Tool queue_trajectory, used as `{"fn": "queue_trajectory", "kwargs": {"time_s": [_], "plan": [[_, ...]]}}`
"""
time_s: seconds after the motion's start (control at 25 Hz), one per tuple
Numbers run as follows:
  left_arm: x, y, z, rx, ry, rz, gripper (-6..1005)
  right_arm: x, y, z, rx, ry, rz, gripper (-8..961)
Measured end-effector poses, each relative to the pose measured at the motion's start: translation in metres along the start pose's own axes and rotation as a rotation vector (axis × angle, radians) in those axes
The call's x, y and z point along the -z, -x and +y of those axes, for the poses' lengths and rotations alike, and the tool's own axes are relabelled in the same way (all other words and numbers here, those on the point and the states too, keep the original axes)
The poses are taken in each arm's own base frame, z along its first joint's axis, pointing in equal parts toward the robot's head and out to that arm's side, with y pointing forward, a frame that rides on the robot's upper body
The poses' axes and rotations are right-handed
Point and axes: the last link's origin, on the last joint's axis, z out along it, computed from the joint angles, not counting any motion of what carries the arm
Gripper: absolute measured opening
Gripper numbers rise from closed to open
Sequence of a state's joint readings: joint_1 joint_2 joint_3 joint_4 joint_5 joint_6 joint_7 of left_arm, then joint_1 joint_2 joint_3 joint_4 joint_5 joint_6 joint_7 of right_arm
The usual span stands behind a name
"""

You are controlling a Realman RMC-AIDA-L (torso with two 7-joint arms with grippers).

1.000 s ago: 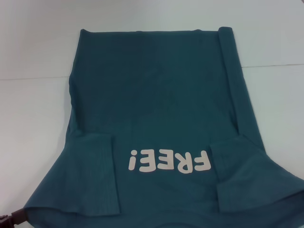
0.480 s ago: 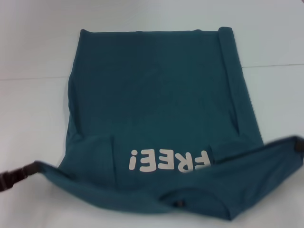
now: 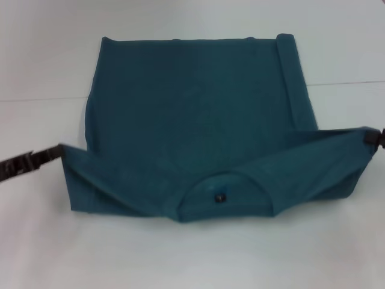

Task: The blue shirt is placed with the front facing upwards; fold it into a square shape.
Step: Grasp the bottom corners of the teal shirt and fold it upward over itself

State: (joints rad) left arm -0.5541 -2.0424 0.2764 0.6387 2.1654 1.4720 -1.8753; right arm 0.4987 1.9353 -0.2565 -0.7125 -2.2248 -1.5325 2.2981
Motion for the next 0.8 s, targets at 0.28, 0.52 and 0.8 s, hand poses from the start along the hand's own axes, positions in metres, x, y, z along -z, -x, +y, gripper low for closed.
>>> {"fn": "queue_trajectory", "kwargs": {"time_s": [0.28,0.52,0.8], "plan": [[-0.035,-0.03,0.0,-0.083,-0.074,0.008,1,-0.016,0.013,0.004,0.001,0.01,-0.074,34],[-0.054,-0.047,0.0,-0.12,-0.128,0.018,2,-0.032,0.028,0.013,0.038,-0.001,-0.085,34],[-0.069,-0.06,-0.006,-0.142,-0.214,0.043,12,-0.055,0.04,0.02,0.059,-0.037,-0.1,34]]}}
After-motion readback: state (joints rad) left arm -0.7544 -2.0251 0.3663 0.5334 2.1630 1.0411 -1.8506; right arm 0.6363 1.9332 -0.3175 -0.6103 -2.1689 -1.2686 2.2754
